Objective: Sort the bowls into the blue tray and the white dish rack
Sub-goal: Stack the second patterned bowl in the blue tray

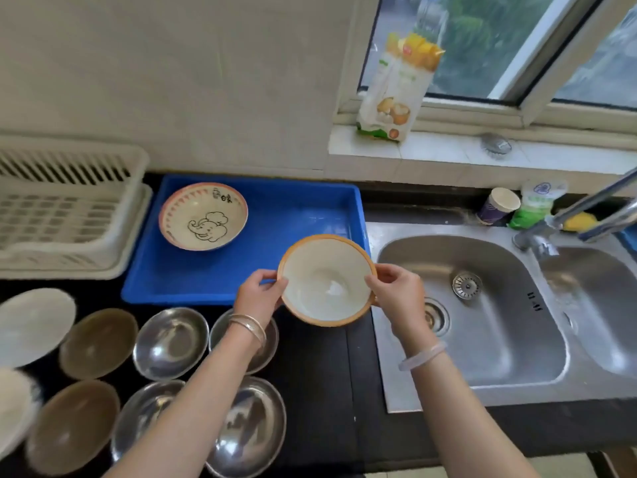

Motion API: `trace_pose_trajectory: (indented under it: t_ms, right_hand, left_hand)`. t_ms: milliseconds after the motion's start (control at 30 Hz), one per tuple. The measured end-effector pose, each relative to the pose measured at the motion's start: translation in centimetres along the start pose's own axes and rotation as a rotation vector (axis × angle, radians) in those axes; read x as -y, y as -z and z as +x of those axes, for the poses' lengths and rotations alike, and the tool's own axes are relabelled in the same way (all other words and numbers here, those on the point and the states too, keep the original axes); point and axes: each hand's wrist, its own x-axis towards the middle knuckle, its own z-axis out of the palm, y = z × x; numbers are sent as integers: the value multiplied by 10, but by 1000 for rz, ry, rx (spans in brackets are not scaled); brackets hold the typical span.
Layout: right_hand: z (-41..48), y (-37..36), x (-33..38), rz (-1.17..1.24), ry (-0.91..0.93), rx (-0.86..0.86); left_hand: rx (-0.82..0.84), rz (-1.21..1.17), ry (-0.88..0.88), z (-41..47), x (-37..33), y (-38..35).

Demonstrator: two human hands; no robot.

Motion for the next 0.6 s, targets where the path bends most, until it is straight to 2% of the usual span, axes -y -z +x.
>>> trace_pose_trajectory:
  t_ms: [133,300,600]
  right_hand:
    - [21,-60,43,47,31,109]
    - [45,-135,84,49,72,245]
    - [92,-234,114,-56,75,266]
  left_hand:
    - [-152,-53,-89,25,-16,44]
    - [-280,-99,-119,75,-35,92]
    - [-398,-55,-85,154,-44,132]
